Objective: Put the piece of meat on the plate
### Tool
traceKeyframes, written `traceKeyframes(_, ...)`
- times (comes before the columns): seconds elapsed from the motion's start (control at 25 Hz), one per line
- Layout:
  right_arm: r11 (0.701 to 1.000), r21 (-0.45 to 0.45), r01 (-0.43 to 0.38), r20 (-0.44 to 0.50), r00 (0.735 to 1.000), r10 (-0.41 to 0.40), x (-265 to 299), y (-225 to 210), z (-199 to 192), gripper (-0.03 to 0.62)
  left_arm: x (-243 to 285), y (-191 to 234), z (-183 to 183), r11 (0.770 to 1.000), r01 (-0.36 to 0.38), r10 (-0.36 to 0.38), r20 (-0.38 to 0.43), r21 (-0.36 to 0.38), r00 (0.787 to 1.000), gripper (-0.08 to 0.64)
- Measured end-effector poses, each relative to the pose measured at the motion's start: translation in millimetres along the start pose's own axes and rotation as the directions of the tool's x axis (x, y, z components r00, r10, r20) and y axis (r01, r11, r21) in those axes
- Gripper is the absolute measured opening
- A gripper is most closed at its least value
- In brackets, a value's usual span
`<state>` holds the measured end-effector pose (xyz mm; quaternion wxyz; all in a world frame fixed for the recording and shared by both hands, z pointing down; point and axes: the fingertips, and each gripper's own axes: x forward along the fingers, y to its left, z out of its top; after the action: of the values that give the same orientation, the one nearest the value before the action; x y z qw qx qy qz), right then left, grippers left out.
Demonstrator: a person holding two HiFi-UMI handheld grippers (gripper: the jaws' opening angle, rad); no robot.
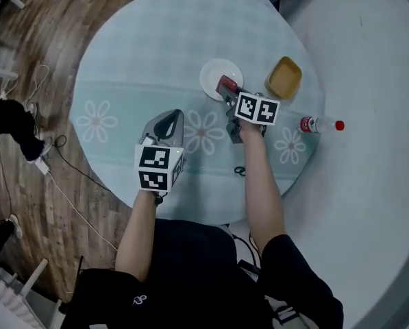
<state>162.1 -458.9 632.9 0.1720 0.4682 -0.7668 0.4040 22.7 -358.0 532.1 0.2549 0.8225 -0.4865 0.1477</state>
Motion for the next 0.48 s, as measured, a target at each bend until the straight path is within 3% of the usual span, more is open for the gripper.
traceKeyframes(0.2, 0.997, 0.050, -0.065, -0.116, 0.991, 0.070, 41, -1, 4, 0.104, 3, 14, -6, 0.999, -0.017, 0.017, 0.003, -0.032, 1.000, -0.006)
traceKeyframes(0.48, 0.978, 0.185, -0.094, -0.129, 0.985, 0.119, 59, -9, 10, 0.111, -2, 33, -10, 0.997, -0.045, 0.045, 0.000, -0.057, 0.999, -0.006)
